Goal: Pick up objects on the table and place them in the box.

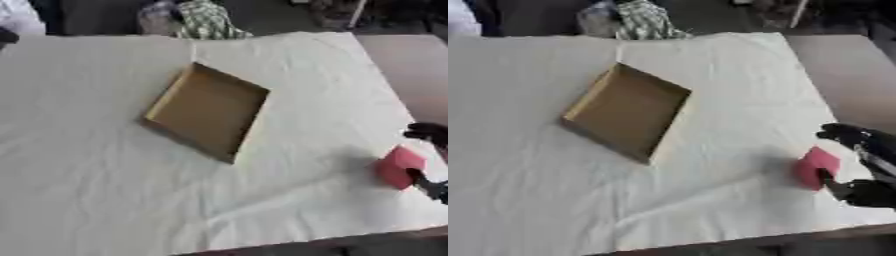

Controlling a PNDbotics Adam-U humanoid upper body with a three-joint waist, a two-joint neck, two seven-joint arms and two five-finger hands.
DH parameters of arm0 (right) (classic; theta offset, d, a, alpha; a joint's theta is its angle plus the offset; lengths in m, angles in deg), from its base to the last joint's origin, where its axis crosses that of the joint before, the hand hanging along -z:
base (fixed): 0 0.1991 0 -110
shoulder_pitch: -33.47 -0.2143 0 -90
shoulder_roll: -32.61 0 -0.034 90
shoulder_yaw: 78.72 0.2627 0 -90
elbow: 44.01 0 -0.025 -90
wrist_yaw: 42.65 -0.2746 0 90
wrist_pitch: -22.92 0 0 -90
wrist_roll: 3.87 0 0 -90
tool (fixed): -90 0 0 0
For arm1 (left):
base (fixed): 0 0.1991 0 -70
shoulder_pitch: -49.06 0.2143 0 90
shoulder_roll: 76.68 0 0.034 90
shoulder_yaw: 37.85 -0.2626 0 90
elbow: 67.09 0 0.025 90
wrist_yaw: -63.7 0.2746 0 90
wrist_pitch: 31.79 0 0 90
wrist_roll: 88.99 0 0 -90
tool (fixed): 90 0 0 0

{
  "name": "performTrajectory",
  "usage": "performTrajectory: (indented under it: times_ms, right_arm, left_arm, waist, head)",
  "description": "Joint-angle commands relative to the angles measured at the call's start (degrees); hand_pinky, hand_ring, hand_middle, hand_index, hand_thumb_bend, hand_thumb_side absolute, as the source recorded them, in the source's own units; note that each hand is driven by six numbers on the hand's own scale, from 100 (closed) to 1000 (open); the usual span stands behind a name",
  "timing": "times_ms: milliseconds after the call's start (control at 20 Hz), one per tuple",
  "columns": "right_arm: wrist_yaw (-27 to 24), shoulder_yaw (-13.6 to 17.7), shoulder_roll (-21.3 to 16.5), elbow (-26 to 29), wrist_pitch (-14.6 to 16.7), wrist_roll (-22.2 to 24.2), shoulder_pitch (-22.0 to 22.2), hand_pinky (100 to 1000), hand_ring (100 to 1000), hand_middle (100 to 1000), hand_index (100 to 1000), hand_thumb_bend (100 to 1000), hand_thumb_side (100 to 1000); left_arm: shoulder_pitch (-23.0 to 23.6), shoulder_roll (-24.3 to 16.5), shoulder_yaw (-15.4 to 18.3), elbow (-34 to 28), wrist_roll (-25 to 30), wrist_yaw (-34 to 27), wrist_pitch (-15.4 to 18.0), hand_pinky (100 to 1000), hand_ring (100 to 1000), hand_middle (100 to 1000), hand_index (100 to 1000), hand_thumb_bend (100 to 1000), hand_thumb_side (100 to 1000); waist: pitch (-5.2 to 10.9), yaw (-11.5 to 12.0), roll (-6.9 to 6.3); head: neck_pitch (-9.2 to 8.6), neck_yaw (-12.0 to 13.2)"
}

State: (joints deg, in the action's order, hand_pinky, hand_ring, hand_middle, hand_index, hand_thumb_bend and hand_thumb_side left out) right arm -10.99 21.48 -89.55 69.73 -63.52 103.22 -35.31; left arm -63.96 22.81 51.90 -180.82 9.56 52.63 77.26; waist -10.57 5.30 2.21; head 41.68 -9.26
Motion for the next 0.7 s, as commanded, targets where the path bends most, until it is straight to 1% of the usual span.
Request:
performTrajectory:
  times_ms: [50, 200, 700]
  right_arm:
    - [-0.03, 0.58, -0.98, 0.86, -0.02, 0.59, 0.06, 1000, 1000, 996, 1000, 120, 661]
    - [-0.16, 0.59, -0.95, 0.86, -0.28, 0.91, 0.09, 1000, 1000, 995, 1000, 121, 668]
    - [-0.23, 0.41, -0.63, 0.86, -3.09, 2.11, 0.71, 1000, 1000, 992, 1000, 130, 694]
  left_arm:
    - [-0.54, -0.35, -0.15, -0.86, 0.10, -0.11, -0.17, 577, 770, 738, 767, 100, 635]
    - [-0.52, -0.33, -0.16, -0.86, 0.15, -0.13, -0.19, 577, 770, 738, 767, 100, 635]
    - [-0.54, -0.38, -0.17, -0.86, 0.27, -0.21, -0.21, 577, 772, 740, 766, 100, 634]
  waist:
    - [0.54, -0.09, 0.14]
    - [0.51, -0.09, 0.17]
    - [0.15, -0.21, -0.03]
  head:
    - [-0.06, -0.06]
    - [-0.07, -0.07]
    - [-0.55, -0.17]
